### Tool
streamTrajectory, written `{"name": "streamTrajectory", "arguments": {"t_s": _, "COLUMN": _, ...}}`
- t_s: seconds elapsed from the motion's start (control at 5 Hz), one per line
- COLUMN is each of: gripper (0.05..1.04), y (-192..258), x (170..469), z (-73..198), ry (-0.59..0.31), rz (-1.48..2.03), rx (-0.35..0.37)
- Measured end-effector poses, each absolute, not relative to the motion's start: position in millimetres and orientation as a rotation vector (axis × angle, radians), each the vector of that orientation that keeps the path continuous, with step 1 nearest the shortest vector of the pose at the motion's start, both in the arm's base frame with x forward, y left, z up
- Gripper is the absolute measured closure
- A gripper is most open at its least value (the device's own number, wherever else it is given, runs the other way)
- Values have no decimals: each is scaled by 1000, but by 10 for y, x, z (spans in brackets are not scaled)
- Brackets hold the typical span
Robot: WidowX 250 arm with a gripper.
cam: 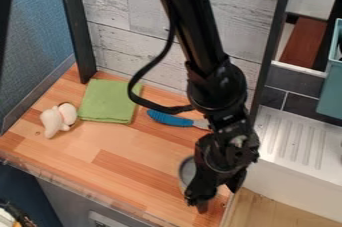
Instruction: Move the can to the left side of the table
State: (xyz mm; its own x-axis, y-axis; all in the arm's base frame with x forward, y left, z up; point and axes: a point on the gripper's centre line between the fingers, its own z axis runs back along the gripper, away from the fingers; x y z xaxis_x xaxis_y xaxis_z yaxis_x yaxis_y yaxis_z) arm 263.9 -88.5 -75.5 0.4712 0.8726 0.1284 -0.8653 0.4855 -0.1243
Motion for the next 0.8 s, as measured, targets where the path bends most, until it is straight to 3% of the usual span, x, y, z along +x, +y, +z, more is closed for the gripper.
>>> {"name": "streamTrajectory", "arguments": {"t_s": 0.4, "gripper": 83, "y": -553, "x": 2773, "z": -762, "ry": -200, "rz": 1156, "rx": -17}}
{"name": "streamTrajectory", "arguments": {"t_s": 0.8, "gripper": 83, "y": -131, "x": 2756, "z": -838, "ry": -220, "rz": 1248, "rx": 95}}
